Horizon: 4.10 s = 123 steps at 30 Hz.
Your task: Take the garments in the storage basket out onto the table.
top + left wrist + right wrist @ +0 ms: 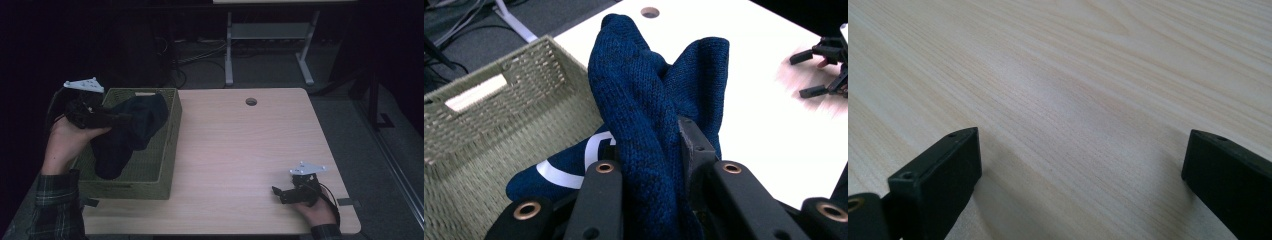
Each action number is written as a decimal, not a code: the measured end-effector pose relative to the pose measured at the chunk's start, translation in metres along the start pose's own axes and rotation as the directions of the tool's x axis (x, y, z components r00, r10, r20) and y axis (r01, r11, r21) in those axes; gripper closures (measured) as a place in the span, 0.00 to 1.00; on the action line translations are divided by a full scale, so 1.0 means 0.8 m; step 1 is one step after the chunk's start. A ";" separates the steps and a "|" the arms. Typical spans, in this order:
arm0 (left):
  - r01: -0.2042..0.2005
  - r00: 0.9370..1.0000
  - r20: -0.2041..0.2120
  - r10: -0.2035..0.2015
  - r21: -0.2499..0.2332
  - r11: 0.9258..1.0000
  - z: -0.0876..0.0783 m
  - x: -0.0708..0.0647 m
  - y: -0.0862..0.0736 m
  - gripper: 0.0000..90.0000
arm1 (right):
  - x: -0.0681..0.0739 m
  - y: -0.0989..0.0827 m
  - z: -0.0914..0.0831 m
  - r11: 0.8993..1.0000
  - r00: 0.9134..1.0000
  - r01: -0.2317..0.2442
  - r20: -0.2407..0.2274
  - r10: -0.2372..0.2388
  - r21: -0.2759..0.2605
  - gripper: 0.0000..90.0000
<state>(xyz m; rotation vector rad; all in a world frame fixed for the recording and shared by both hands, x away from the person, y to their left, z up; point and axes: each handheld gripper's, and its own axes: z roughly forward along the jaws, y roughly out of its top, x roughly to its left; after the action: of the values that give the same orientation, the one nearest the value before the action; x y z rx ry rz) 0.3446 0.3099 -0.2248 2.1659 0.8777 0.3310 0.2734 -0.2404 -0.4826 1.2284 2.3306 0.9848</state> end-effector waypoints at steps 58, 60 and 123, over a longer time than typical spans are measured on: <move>-0.122 0.980 0.141 0.138 -0.115 0.986 0.101 -0.096 0.107 0.87 | 0.000 0.000 0.000 1.000 1.000 -0.002 0.001 0.002 0.001 0.03; -0.132 0.978 0.145 0.147 -0.108 0.985 0.104 -0.100 0.111 0.88 | 0.000 0.000 0.000 1.000 1.000 0.000 0.001 0.000 0.002 0.03; -0.131 0.955 0.259 0.142 -0.058 0.990 0.293 -0.189 0.067 0.82 | 0.000 0.000 0.000 1.000 1.000 0.007 -0.007 -0.007 0.000 0.03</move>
<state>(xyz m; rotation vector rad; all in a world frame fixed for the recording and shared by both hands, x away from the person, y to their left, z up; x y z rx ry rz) 0.3730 0.0508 -0.3376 2.1756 0.5694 0.1222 0.2734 -0.2402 -0.4827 1.2173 2.3385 0.9885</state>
